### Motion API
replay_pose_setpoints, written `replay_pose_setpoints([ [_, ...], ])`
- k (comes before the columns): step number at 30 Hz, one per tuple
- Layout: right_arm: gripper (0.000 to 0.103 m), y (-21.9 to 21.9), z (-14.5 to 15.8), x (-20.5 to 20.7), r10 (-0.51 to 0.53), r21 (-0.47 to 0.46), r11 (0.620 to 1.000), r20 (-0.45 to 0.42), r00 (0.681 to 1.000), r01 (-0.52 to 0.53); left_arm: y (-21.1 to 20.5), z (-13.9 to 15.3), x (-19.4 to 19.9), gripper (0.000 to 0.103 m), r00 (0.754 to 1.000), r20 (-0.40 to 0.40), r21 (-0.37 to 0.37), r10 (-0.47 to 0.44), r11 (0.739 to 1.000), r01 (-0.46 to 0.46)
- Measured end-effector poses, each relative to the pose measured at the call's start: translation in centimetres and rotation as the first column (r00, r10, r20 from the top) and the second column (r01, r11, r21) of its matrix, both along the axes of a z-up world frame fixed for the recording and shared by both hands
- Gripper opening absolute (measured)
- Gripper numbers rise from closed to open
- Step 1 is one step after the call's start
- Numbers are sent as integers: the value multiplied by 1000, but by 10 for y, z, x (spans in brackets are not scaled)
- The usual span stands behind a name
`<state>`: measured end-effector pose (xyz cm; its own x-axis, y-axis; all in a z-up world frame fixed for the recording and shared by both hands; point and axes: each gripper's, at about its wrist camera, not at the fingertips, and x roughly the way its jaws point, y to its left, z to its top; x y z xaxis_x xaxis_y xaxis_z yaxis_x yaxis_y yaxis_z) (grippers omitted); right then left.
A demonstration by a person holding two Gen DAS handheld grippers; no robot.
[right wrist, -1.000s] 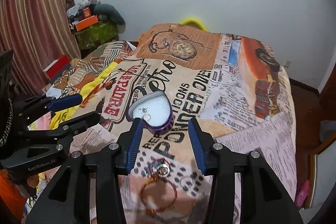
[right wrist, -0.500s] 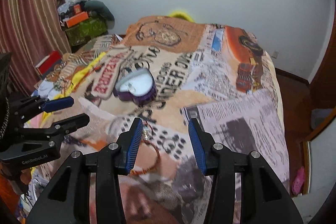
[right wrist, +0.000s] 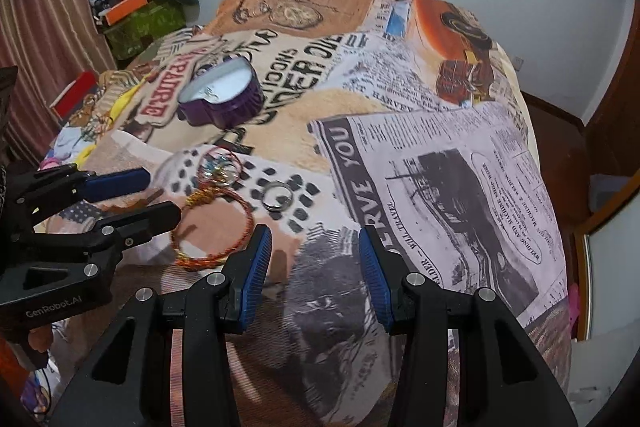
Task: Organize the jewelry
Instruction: 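Grasp the braided red-gold bracelet with the left tool while the right tool grasps a silver ring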
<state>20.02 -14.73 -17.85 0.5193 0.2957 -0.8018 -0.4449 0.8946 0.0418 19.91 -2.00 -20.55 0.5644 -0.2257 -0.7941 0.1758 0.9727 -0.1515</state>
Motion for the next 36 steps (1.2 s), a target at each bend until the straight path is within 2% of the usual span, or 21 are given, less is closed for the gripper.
replay_pose_setpoints([
  [5, 42, 5, -9, 7, 22, 0, 1000, -23, 999, -22, 3, -8, 6, 23, 1000, -6, -53, 0, 999, 0],
  [11, 42, 15, -15, 13, 52, 9, 999, -17, 999, -52, 6, -13, 8, 5, 1000, -1, -50, 22, 999, -22],
  [19, 40, 29, -14, 18, 99, 3, 995, 6, 995, -99, 7, -9, 2, 4, 1000, 16, -36, 19, 999, -19],
  [23, 20, 35, -14, 17, 122, -2, 992, 18, 992, -122, 11, -5, -2, 4, 999, 25, -30, 27, 999, -26],
  [29, 20, 37, -9, 13, 112, -8, 994, 43, 993, -111, 19, 8, -7, 4, 997, 56, -32, 52, 998, -50],
  [36, 20, 35, 11, 6, 93, 10, 996, 77, 993, -94, 27, 32, -15, 4, 991, 112, -32, 76, 997, -73],
])
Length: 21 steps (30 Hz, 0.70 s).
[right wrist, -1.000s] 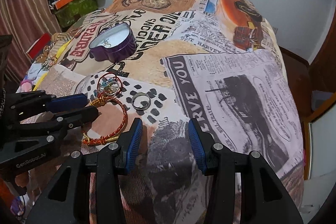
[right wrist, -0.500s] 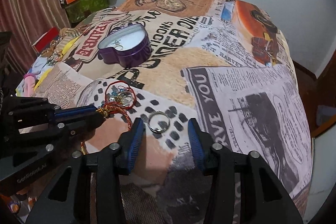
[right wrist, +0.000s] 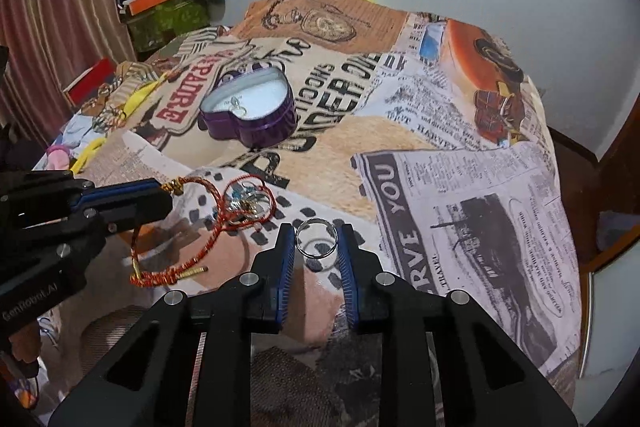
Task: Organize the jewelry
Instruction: 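Grasp the braided red-gold bracelet with the left tool while the right tool grasps a silver ring, then carry bracelet and ring into the heart tin and open both tools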
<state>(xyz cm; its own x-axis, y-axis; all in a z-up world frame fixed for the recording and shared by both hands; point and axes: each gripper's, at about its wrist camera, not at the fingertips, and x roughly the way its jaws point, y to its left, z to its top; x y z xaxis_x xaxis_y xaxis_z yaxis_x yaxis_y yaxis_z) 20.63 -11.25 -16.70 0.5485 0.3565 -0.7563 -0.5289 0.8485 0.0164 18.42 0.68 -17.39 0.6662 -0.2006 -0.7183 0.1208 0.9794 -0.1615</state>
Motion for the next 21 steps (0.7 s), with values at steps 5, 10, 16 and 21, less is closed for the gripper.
replay_pose_setpoints([
  [5, 20, 0, 19, -7, -6, 29, 1000, 36, 999, 5, 7, 16, -7, 4, 999, 37, 6, 25, 1000, -25],
  [10, 20, 4, 37, -13, -9, 59, 998, 72, 997, 5, 15, 29, -10, 4, 996, 73, 11, 44, 999, -45],
  [16, 20, 11, 55, -15, -6, 94, 996, 113, 994, -5, 28, 43, -11, 4, 991, 113, 15, 72, 997, -74],
  [21, 20, 20, 66, -10, -5, 123, 992, 133, 991, -12, 39, 48, -6, 4, 987, 128, 10, 94, 995, -96],
])
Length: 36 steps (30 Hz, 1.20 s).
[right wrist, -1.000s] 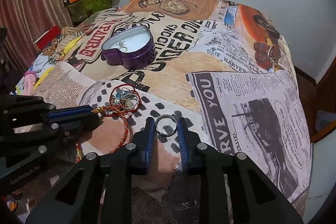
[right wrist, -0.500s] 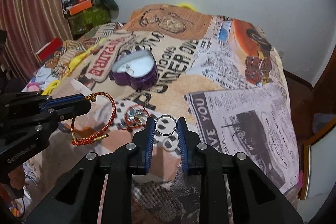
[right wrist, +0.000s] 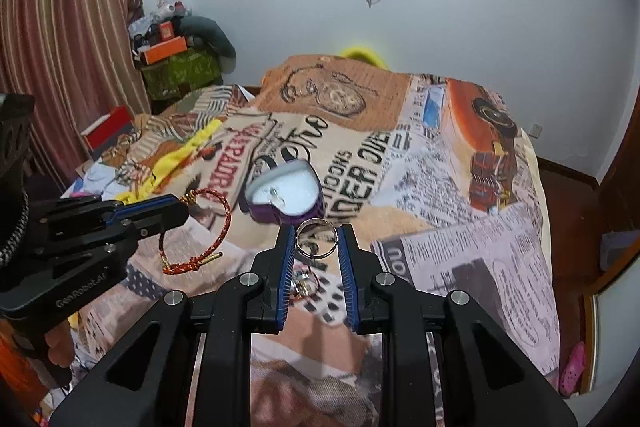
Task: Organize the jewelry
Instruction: 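Carry bracelet and ring into the heart tin and open both tools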
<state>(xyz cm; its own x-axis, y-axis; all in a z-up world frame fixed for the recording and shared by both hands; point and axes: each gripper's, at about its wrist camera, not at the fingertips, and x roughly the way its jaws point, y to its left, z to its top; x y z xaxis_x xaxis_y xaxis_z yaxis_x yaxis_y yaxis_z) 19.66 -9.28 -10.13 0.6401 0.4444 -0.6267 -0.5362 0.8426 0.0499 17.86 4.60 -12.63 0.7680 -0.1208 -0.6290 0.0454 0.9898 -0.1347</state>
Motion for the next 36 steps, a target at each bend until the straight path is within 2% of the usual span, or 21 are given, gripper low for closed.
replay_pose_setpoints([
  [14, 20, 22, -1, 30, 22, 27, 999, -4, 1000, -22, 33, -5, 40, 4, 998, 10, -2, 67, 998, -67],
  [25, 20, 38, -18, 66, 33, 22, 999, -48, 998, -32, 51, -31, 84, 4, 995, -39, 1, 87, 996, -87],
  [36, 20, 59, -43, 101, 99, 2, 995, -161, 982, -100, 54, -57, 121, 4, 992, -99, 30, 73, 997, -70],
])
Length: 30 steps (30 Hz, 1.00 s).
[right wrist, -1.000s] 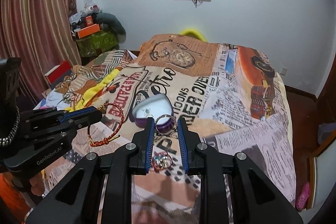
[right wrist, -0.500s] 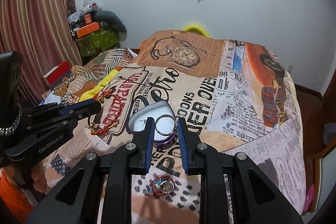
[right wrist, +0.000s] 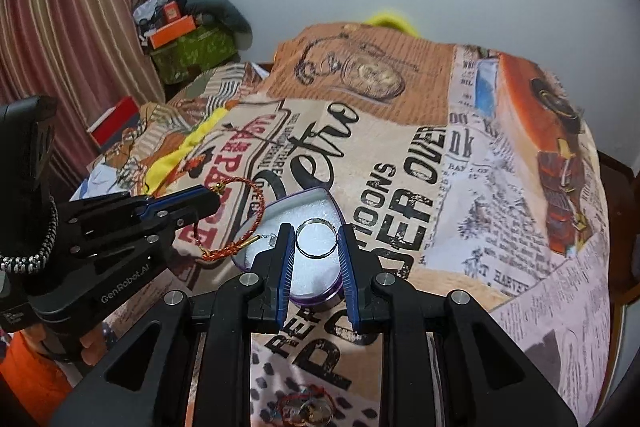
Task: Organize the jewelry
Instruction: 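Carry bracelet and ring into the heart tin and open both tools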
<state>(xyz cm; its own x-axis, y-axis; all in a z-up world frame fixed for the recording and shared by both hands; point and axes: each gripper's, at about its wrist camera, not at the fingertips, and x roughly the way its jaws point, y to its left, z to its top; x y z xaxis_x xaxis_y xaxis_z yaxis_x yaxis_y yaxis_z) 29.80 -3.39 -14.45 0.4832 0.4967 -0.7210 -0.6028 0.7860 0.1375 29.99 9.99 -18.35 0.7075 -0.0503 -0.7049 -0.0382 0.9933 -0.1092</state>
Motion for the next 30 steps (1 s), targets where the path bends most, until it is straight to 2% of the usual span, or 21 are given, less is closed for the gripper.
replay_pose_setpoints([
  [15, 20, 15, -23, 13, 57, -72, 995, -73, 996, -62, -10, -22, 21, 4, 997, -65, 49, -47, 998, 51],
  [30, 20, 20, -25, 14, 47, -126, 990, -90, 995, -58, -5, -10, 11, 6, 997, -67, 28, -36, 999, 38],
])
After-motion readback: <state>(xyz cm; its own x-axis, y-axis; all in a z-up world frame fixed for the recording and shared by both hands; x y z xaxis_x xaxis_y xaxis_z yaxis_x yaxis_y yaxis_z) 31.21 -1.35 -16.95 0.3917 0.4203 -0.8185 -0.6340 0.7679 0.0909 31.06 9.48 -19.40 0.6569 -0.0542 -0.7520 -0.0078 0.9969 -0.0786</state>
